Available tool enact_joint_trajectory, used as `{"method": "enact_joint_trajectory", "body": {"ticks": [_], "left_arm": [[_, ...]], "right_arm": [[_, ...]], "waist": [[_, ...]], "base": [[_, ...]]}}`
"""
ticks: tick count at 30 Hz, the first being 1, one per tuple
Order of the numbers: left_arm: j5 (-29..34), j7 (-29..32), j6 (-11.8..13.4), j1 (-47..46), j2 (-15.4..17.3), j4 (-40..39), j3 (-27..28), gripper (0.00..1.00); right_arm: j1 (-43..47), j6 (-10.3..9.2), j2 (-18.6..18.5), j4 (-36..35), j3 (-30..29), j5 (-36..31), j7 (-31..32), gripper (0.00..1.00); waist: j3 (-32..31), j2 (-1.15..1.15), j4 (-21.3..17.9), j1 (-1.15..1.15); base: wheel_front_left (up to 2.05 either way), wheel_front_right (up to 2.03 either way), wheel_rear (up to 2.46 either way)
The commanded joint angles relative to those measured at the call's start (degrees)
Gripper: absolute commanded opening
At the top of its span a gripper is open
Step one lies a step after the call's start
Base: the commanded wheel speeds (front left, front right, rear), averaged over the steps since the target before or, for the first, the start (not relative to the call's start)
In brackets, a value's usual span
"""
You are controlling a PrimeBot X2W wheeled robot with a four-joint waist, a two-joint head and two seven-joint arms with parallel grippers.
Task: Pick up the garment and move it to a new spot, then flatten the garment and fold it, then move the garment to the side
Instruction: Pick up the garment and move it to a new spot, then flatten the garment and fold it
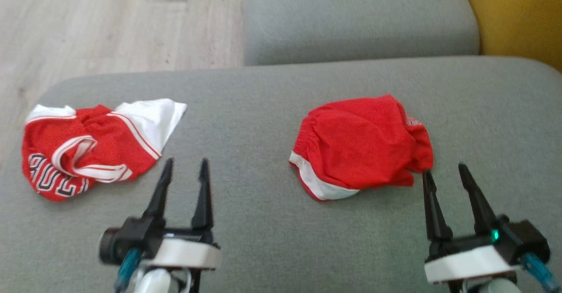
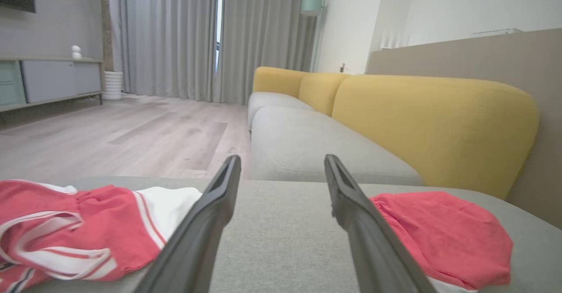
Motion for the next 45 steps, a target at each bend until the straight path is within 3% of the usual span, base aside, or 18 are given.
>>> {"method": "enact_joint_trajectory", "body": {"ticks": [1, 6, 13, 45], "left_arm": [[1.3, -0.5, 0.3, -0.9, -0.3, -3.2, 2.9, 1.0], [5.5, -0.5, -1.5, 7.1, -1.2, -10.0, 6.1, 1.0], [10.2, -0.5, -2.3, 15.3, -2.1, -11.5, 7.5, 1.0], [11.9, -0.5, -2.7, 16.1, -2.5, -10.6, 9.1, 1.0]], "right_arm": [[-0.5, -0.04, -0.2, -1.9, 1.0, 0.2, -0.1, 1.0], [2.7, -0.04, -0.2, -1.9, -0.1, 0.3, -0.1, 1.0], [5.4, -0.04, -0.2, -1.6, 0.1, -0.9, -0.1, 1.0], [7.0, -0.04, -0.2, -0.6, 0.8, 1.4, -0.1, 1.0]], "waist": [[-1.3, 0.0, 1.1, 0.01], [-3.5, 0.0, 2.2, 0.01], [-4.4, 0.0, 3.6, 0.01], [-5.6, 0.0, 3.2, 0.01]], "base": [[0.0, 0.0, 0.0], [0.0, 0.0, 0.0], [0.0, 0.0, 0.0], [0.0, 0.0, 0.0]]}}
